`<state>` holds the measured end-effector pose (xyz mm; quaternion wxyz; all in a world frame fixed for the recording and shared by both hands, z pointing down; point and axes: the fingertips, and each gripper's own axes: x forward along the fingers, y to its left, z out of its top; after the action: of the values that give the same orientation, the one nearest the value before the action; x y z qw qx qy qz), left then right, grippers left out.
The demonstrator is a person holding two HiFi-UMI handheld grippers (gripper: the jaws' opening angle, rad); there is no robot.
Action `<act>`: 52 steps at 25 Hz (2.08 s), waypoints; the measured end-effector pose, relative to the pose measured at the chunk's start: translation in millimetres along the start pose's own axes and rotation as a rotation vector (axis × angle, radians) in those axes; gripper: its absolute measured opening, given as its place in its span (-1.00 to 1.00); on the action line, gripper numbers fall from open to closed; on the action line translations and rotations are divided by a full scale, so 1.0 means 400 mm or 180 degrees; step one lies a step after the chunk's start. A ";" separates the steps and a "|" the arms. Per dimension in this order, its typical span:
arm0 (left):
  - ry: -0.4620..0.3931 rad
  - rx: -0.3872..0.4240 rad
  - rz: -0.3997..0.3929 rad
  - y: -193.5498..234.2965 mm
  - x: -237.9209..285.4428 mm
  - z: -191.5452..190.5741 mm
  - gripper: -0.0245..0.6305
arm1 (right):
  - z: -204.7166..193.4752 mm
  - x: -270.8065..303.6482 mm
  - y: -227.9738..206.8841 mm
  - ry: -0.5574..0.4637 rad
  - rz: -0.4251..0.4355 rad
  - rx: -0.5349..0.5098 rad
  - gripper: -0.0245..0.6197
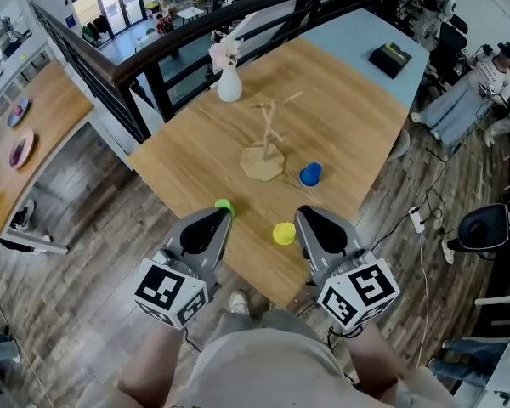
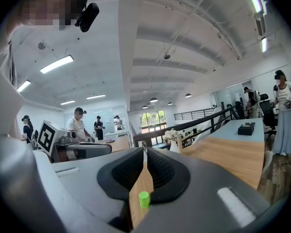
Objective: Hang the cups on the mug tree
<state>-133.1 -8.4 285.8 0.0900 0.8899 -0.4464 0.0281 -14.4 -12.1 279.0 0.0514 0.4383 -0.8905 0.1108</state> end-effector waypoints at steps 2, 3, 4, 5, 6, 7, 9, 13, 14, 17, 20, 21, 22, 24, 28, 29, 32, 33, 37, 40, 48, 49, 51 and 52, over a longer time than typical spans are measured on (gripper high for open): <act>0.0012 0.0006 0.0000 -0.006 0.015 -0.002 -0.92 | -0.004 0.003 -0.020 0.0016 -0.0019 0.0008 -0.77; 0.0019 0.0008 0.0000 -0.009 0.023 -0.004 -0.92 | -0.007 0.004 -0.030 0.0030 -0.0030 0.0004 -0.71; 0.0031 0.0008 0.0001 -0.011 0.030 -0.006 -0.92 | -0.012 0.005 -0.039 0.0045 -0.0039 0.0001 -0.64; 0.0044 0.0009 0.0004 -0.013 0.037 -0.011 -0.92 | -0.017 0.006 -0.048 0.0059 -0.0044 0.0003 -0.59; 0.0059 0.0009 0.0006 -0.015 0.044 -0.017 -0.92 | -0.024 0.007 -0.056 0.0071 -0.0044 0.0011 -0.57; 0.0073 0.0009 0.0008 -0.017 0.052 -0.023 -0.92 | -0.032 0.007 -0.065 0.0084 -0.0042 0.0023 -0.57; 0.0100 0.0004 0.0007 -0.022 0.071 -0.037 -0.92 | -0.050 0.009 -0.084 0.0134 -0.0034 0.0041 -0.57; 0.0193 -0.0009 -0.0012 -0.034 0.110 -0.069 -0.92 | -0.097 0.011 -0.111 0.0327 -0.0010 0.0016 -0.55; 0.0228 -0.0011 -0.0022 -0.039 0.120 -0.080 -0.92 | -0.111 0.011 -0.117 0.0372 -0.0006 0.0018 -0.53; 0.0323 -0.0036 -0.0051 -0.042 0.147 -0.120 -0.92 | -0.159 0.026 -0.136 0.0488 0.0016 0.0048 -0.52; 0.0382 -0.0055 -0.0061 -0.034 0.180 -0.168 -0.92 | -0.211 0.053 -0.159 0.0569 0.0037 0.0045 -0.52; 0.0413 -0.0059 -0.0060 -0.031 0.189 -0.185 -0.92 | -0.231 0.061 -0.166 0.0602 0.0043 0.0044 -0.51; 0.0450 -0.0070 -0.0057 -0.028 0.197 -0.204 -0.92 | -0.251 0.068 -0.172 0.0645 0.0051 0.0046 -0.50; 0.0532 -0.0098 -0.0051 -0.020 0.209 -0.241 -0.92 | -0.295 0.082 -0.182 0.0745 0.0071 0.0050 -0.45; 0.0658 -0.0129 -0.0044 -0.004 0.230 -0.312 -0.92 | -0.376 0.111 -0.202 0.0903 0.0105 0.0045 -0.39; 0.0678 -0.0139 -0.0044 -0.003 0.234 -0.328 -0.92 | -0.397 0.118 -0.207 0.0935 0.0108 0.0042 -0.37; 0.0724 -0.0159 -0.0060 0.000 0.246 -0.381 -0.92 | -0.459 0.141 -0.227 0.1018 0.0090 0.0021 -0.34; 0.0745 -0.0163 -0.0067 0.002 0.251 -0.402 -0.92 | -0.480 0.150 -0.235 0.1042 0.0077 0.0007 -0.33; 0.0839 -0.0250 -0.0068 0.016 0.270 -0.489 -0.92 | -0.572 0.181 -0.256 0.1174 0.0067 0.0039 -0.29; 0.0870 -0.0331 -0.0070 0.015 0.282 -0.544 -0.92 | -0.651 0.186 -0.262 0.1314 0.0071 0.0114 -0.23; 0.1052 -0.0372 -0.0140 0.015 0.300 -0.672 -0.92 | -0.806 0.195 -0.285 0.1561 -0.0020 0.0188 -0.16; 0.1069 -0.0382 -0.0141 0.016 0.302 -0.685 -0.92 | -0.818 0.197 -0.285 0.1592 -0.0018 0.0194 -0.12; 0.1098 -0.0399 -0.0140 0.019 0.305 -0.709 -0.92 | -0.836 0.200 -0.284 0.1630 -0.0021 0.0195 -0.08; 0.1114 -0.0404 -0.0139 0.020 0.307 -0.720 -0.92 | -0.843 0.202 -0.285 0.1641 -0.0029 0.0189 -0.08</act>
<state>-57.1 -56.7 585.8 0.2228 0.8734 -0.4053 0.1523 24.8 -59.8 638.7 0.2643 0.4009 -0.8424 0.2446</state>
